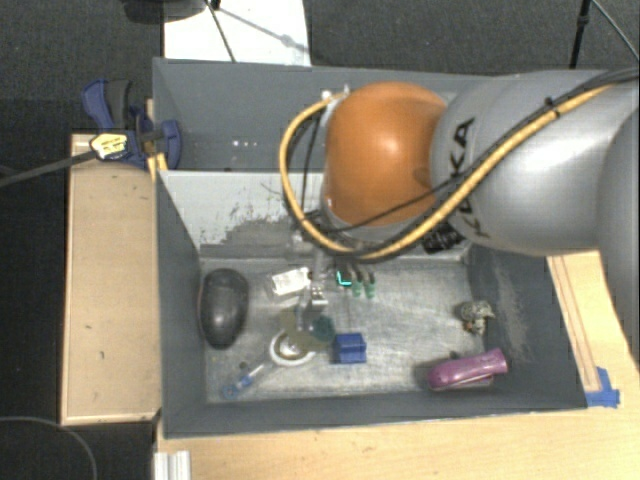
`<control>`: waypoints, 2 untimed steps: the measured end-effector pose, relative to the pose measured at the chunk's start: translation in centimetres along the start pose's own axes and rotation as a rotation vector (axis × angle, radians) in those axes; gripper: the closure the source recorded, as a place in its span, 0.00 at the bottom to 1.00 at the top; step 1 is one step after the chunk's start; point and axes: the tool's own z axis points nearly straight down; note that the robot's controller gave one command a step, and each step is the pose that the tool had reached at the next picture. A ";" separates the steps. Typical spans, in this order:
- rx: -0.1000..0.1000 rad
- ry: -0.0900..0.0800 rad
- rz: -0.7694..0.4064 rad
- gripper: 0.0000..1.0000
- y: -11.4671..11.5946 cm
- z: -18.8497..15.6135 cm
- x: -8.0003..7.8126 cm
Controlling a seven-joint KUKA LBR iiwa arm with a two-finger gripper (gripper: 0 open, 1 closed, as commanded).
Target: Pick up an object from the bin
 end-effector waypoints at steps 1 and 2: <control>-0.003 -0.024 -0.349 0.00 2.2 13.4 5.4; 0.003 -0.012 -0.336 0.00 -3.1 10.4 3.8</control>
Offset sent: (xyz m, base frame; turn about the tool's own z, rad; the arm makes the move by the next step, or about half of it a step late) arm -0.0601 0.0208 -0.1358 -0.3505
